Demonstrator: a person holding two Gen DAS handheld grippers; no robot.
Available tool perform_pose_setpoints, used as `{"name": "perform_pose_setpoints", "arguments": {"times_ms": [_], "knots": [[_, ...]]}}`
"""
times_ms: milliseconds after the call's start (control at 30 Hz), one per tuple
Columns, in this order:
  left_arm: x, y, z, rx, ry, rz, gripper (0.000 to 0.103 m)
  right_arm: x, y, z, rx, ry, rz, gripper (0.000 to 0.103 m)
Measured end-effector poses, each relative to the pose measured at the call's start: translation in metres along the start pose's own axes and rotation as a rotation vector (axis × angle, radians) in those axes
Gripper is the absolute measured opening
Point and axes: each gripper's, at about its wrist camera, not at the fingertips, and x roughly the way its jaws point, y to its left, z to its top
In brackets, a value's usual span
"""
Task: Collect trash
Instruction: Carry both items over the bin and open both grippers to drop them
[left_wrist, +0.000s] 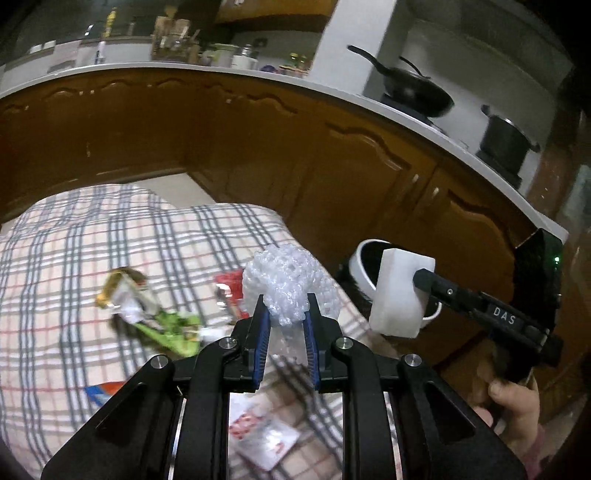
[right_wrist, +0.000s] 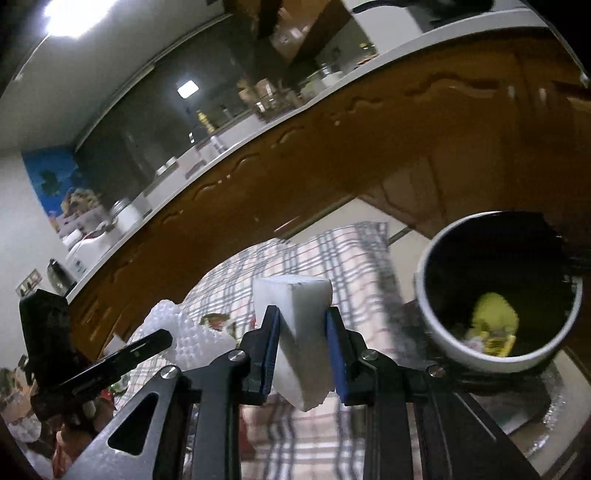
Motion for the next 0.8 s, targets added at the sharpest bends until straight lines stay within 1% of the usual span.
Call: {"name": "perform_pose_setpoints", "arguments": {"times_ms": [333,500,633,800], "knots": [[0.025,-0.036,0.006,0.034,0.031,-0.055,0.016,-0.03,-0.046,-0.002,0.042,-0.046,-0.085,0.026],[0.039,-0.057,0.011,0.057,0.042,-0.073,0.016,-0.042,-0.062,0.002,0.064,-0.075,-0.121,0.026],[0.05,-0.078,0.017,0.091,0.047,-0.092,0.016,-0.051,-0.073,0.007,0.067,-0.102,-0.162,0.026],[0.068,-0.106,0.026,0.136,0.054,-0.104,0.016,-0.055,-0.09,0.013,0.079,-0.115,-0.203,0.026]]}}
